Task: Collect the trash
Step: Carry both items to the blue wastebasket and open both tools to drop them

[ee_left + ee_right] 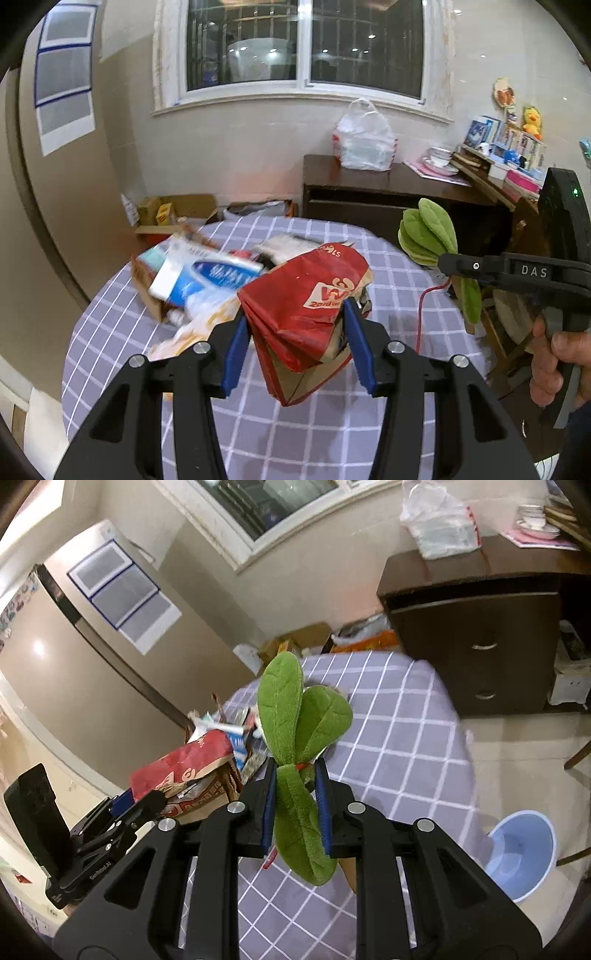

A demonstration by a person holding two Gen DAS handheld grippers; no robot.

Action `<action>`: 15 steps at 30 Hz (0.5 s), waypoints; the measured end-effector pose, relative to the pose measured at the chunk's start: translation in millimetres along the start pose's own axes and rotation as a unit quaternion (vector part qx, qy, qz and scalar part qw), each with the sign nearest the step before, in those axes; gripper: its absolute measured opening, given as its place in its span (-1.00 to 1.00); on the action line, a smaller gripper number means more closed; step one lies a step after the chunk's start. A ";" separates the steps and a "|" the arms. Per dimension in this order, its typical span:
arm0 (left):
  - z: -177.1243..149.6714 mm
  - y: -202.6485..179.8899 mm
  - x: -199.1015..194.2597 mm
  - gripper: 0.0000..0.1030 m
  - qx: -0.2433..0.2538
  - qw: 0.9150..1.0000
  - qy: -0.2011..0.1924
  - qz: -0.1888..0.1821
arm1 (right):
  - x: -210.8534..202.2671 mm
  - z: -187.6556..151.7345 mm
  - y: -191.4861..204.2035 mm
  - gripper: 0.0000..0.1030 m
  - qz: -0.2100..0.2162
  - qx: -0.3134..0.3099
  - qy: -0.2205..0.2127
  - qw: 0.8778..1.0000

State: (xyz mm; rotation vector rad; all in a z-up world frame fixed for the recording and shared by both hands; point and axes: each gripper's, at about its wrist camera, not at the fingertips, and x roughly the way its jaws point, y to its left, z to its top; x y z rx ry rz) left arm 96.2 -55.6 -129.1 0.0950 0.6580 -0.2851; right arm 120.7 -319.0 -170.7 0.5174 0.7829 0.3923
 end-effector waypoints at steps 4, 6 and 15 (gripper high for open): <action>18.0 -32.5 6.6 -0.06 0.026 0.999 -0.002 -0.027 | -32.9 11.6 -23.9 -0.62 -0.022 0.019 -0.038 0.999; 27.3 -56.3 13.1 -0.06 0.044 0.998 -0.002 -0.042 | -49.8 16.1 -43.1 -0.62 -0.036 0.035 -0.054 0.997; 37.8 -188.2 79.5 -0.05 0.109 0.984 0.057 -0.132 | -111.6 -6.9 -163.4 -0.62 -0.132 0.152 -0.098 0.975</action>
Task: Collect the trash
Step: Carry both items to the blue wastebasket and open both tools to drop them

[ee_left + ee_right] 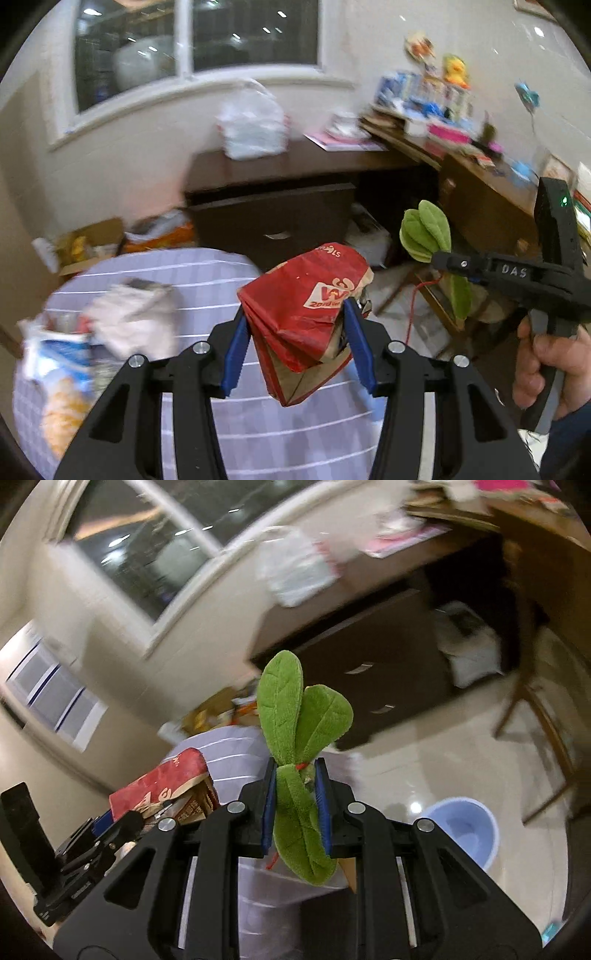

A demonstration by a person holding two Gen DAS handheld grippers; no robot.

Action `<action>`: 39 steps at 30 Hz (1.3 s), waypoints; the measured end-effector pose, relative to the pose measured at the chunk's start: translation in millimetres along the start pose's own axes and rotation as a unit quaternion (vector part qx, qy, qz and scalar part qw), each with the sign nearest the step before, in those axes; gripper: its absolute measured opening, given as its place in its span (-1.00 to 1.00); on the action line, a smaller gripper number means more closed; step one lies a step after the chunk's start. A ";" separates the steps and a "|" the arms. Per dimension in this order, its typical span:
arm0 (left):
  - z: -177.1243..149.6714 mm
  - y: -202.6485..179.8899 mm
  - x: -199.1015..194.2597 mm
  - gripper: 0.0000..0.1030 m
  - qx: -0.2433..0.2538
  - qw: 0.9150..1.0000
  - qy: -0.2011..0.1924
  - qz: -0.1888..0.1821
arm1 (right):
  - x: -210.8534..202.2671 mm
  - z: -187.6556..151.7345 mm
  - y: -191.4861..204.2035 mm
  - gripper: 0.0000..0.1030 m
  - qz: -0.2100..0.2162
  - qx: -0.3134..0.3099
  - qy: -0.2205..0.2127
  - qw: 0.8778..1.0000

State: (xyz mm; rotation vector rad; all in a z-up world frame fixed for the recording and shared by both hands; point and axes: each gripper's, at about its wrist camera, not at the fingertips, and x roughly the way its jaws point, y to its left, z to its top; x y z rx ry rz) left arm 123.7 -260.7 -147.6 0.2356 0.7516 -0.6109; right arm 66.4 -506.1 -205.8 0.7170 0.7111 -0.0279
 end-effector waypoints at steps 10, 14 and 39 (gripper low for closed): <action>-21.9 -95.4 130.5 -0.04 0.082 0.986 0.138 -0.052 | 42.7 -28.5 -138.6 -0.61 -0.096 0.124 0.063 0.986; -34.4 -118.6 174.9 -0.04 0.092 0.977 0.189 -0.047 | 59.5 -42.1 -172.8 -0.61 -0.105 0.157 0.083 0.978; -34.9 -114.3 200.8 0.76 0.035 0.974 0.222 -0.035 | 66.0 -75.5 -206.9 0.88 -0.149 0.218 0.099 0.959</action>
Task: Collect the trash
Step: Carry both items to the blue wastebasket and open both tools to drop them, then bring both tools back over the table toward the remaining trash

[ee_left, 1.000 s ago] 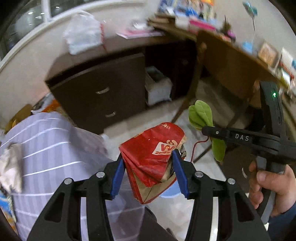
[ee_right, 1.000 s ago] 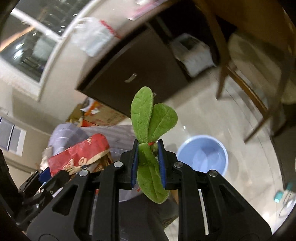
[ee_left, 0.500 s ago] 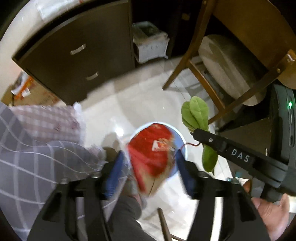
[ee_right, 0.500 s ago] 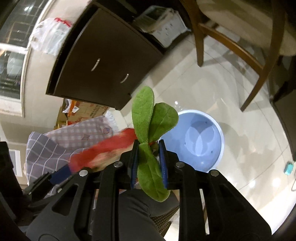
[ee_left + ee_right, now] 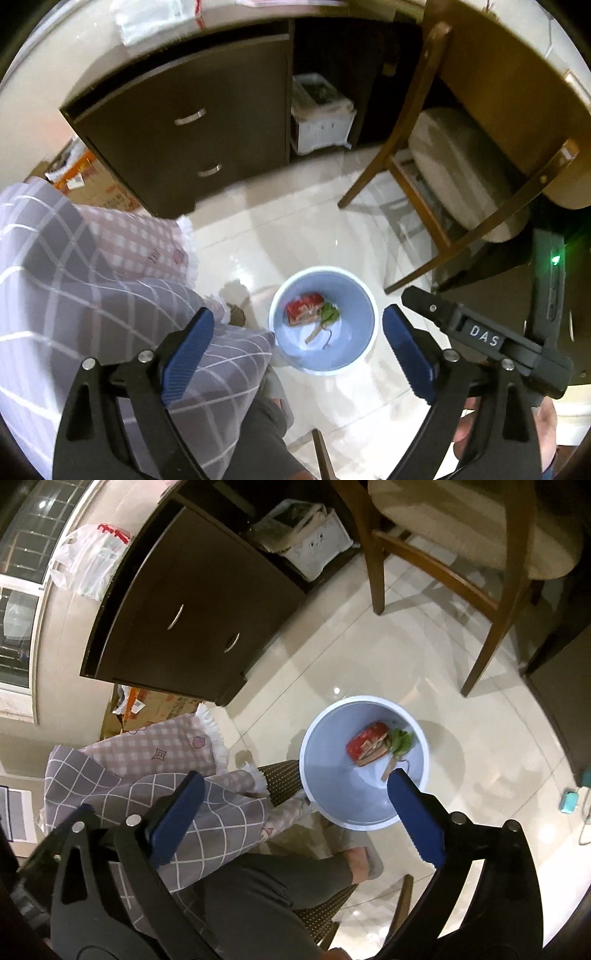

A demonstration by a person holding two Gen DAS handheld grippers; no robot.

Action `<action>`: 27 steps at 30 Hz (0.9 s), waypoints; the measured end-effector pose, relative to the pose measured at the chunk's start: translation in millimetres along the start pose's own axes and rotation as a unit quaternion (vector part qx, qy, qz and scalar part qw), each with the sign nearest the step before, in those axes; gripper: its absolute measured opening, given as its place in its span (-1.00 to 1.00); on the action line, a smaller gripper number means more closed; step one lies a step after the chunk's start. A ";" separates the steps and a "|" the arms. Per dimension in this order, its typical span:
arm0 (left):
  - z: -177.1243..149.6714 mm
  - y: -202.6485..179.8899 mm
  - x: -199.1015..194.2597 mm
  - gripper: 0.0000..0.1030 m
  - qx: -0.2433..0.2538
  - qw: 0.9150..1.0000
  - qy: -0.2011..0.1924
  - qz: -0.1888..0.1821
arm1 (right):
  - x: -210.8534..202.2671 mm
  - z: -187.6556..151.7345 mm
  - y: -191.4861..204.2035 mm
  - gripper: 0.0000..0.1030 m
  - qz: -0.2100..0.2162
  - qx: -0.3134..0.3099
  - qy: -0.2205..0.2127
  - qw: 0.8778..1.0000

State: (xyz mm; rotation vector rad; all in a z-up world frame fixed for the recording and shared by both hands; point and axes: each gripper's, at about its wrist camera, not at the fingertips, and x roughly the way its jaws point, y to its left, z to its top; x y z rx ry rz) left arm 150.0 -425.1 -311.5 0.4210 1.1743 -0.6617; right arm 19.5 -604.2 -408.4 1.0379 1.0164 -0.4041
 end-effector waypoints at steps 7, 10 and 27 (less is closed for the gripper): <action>-11.7 17.0 -70.6 0.78 -0.009 0.997 -0.076 -0.006 | -56.3 -10.9 45.3 0.88 -0.020 -0.060 -0.062 0.996; -18.7 25.9 -95.8 0.81 -0.010 0.994 -0.106 0.000 | -85.7 -15.3 78.3 0.88 -0.017 -0.094 -0.091 0.991; -63.6 117.0 -200.4 0.81 -0.060 0.973 -0.219 0.037 | -156.9 -84.1 251.7 0.88 0.007 -0.288 -0.164 0.943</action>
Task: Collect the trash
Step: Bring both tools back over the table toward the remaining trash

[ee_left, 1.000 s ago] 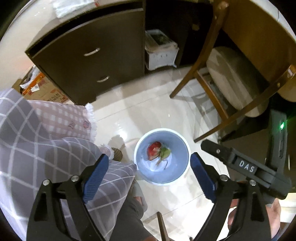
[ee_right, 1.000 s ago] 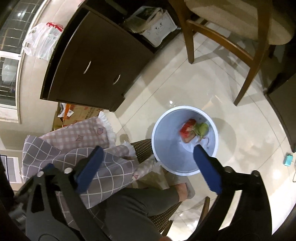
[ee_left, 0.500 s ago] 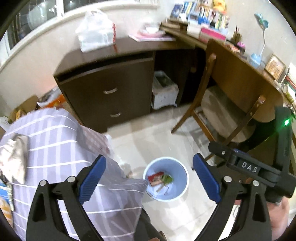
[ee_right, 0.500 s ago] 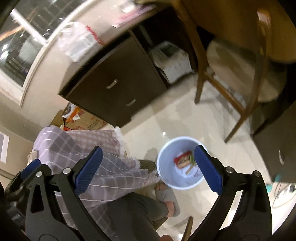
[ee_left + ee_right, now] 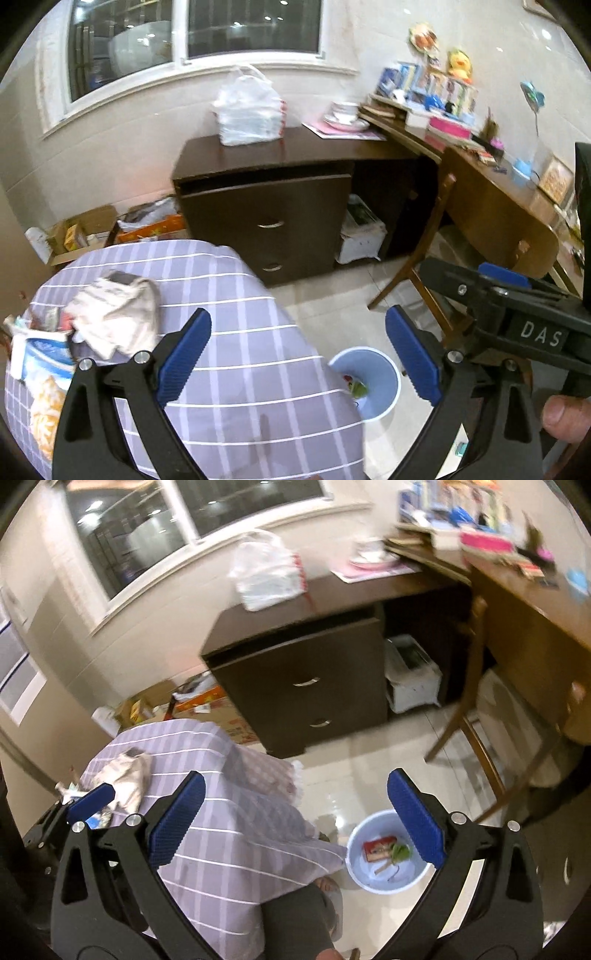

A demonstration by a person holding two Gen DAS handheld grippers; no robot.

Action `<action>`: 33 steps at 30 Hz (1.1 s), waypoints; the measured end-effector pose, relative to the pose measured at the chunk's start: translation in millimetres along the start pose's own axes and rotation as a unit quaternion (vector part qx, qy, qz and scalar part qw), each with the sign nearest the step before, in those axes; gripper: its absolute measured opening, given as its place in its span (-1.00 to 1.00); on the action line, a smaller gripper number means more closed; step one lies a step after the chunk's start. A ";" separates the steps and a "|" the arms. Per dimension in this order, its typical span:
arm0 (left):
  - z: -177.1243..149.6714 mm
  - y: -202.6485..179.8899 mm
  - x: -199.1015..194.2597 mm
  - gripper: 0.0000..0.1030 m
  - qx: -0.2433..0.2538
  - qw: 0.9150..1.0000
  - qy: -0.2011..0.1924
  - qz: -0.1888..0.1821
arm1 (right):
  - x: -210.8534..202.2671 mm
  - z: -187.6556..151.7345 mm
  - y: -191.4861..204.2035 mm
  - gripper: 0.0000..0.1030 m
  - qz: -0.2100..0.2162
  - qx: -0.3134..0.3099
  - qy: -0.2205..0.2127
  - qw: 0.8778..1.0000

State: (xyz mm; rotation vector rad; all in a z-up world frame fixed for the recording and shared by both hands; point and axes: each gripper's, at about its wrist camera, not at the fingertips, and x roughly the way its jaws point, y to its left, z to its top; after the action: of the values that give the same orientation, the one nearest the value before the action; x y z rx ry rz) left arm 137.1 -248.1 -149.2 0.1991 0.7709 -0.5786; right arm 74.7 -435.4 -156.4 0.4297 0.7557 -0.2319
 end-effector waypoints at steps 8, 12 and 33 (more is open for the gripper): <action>-13.3 61.1 -38.7 0.81 -0.046 0.998 -0.032 0.035 | -4.8 4.1 71.5 0.88 0.032 -0.068 -0.004 0.997; -27.0 88.5 -53.6 0.81 -0.064 0.996 -0.039 0.051 | 1.0 -2.3 102.4 0.88 0.047 -0.092 0.002 0.995; -131.2 245.0 -78.8 0.81 -0.114 0.976 -0.003 0.186 | 45.1 -56.5 211.8 0.88 0.071 -0.167 0.061 0.981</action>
State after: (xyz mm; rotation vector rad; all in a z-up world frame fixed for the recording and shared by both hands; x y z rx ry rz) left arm 150.7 36.7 -195.5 0.1247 0.7638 -0.1344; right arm 147.0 -223.6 -162.8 0.1772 0.8633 0.0565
